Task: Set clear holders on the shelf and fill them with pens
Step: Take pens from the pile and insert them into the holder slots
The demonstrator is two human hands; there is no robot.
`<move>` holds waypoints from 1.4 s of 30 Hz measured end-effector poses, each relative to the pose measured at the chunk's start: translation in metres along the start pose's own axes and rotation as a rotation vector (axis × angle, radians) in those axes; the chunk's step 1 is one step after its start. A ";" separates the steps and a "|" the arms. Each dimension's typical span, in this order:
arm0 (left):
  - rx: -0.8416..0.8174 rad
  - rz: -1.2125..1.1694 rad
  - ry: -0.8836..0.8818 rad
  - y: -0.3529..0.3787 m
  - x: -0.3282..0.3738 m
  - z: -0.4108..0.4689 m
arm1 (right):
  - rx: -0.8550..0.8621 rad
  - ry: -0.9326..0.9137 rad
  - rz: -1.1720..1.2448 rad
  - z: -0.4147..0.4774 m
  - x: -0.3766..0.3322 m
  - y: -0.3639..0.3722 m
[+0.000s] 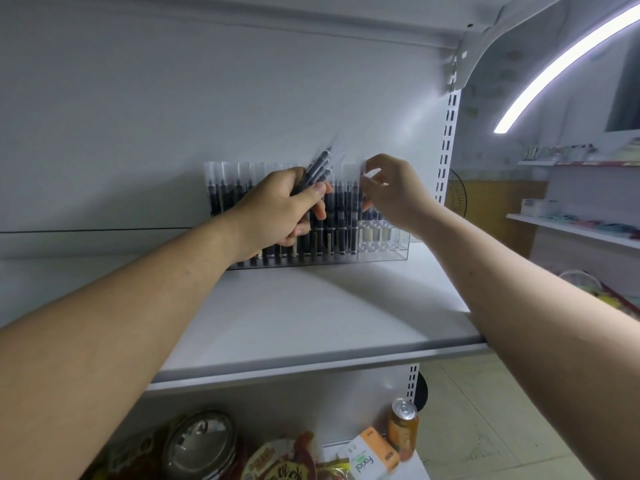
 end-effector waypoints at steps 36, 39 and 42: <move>-0.030 -0.011 0.006 0.001 0.005 -0.003 | -0.061 0.138 0.740 -0.010 -0.025 -0.021; -0.005 -0.020 0.010 0.000 0.003 -0.002 | 0.089 0.146 0.780 -0.004 -0.022 -0.029; -0.014 -0.049 0.019 -0.001 0.002 0.000 | 0.240 0.145 0.725 0.001 -0.017 -0.034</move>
Point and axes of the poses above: each hand's wrist, its own z-axis towards the middle knuckle, its own y-axis out of the palm, x = y × z, the point moved 2 cm from there along z, towards the middle knuckle, and after that the axes turned 9 degrees about x, right-handed, at the moved point
